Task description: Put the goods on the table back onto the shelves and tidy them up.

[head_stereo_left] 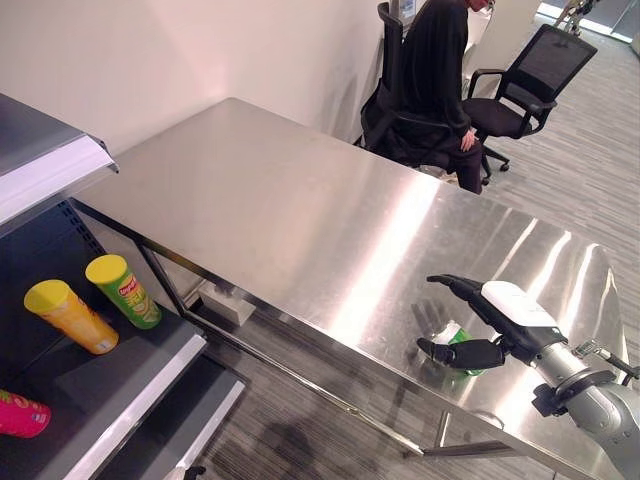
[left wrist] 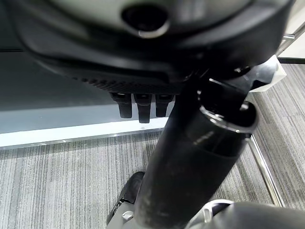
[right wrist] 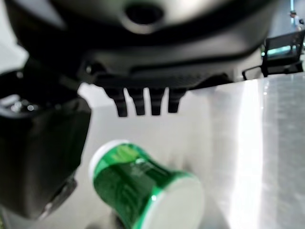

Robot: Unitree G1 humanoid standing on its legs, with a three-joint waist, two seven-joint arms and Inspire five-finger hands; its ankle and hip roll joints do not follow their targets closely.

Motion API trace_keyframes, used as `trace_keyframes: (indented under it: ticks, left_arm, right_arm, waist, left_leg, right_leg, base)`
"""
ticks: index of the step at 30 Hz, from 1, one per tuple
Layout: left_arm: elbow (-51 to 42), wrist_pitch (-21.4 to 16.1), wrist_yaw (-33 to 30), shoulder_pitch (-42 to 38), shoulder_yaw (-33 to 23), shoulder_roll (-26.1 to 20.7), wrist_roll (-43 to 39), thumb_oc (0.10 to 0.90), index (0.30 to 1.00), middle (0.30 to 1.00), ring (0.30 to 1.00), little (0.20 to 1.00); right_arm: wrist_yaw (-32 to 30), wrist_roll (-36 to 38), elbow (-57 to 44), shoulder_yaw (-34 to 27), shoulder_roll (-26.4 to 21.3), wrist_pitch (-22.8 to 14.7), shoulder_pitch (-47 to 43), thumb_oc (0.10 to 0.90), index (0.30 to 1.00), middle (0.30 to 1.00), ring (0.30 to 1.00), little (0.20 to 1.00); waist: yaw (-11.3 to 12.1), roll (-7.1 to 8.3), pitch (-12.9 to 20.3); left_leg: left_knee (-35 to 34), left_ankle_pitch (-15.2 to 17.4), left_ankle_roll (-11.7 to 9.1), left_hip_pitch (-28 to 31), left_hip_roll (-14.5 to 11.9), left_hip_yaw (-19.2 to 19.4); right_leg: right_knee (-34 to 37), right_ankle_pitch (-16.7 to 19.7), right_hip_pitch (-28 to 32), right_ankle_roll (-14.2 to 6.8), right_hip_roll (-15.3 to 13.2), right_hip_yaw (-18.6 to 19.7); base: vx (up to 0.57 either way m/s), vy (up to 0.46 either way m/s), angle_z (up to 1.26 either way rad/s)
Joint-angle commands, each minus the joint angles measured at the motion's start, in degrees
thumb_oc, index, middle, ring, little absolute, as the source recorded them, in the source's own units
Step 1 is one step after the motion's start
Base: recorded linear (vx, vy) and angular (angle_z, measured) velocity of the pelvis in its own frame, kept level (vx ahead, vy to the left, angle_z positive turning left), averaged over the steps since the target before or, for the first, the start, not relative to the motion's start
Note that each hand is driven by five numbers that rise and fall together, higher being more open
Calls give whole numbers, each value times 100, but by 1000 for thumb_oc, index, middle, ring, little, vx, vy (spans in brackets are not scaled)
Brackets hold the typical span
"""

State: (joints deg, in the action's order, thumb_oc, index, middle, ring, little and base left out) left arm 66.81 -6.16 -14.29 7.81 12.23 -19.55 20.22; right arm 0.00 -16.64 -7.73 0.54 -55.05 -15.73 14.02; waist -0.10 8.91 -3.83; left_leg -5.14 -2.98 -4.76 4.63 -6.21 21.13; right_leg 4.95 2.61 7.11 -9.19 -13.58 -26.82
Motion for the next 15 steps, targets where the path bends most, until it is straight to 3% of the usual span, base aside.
trace_keyframes:
  ticks: [1, 15]
  left_arm:
    - [182, -241, 13, -321, -124, 151, -191, 800, 900, 900, 900, 900]
    - [154, -263, 57, -284, -150, 127, -206, 800, 900, 900, 900, 900]
  right_arm:
    - [-155, 394, -467, -451, -317, -163, -241, 800, 900, 900, 900, 900]
    - [74, 415, -463, -347, -390, -184, 28, 800, 900, 900, 900, 900]
  waist:
    - [161, -16, 234]
    - [133, 7, 228]
  left_leg:
    - [14, 471, 51, 251, -146, -270]
    - [14, 501, 58, 295, -127, -235]
  right_leg:
    - [-429, 500, -182, -376, -332, 229]
    - [-423, 499, -166, -383, -346, 256]
  base:
    - [-4, 8, -12]
    - [0, 0, 0]
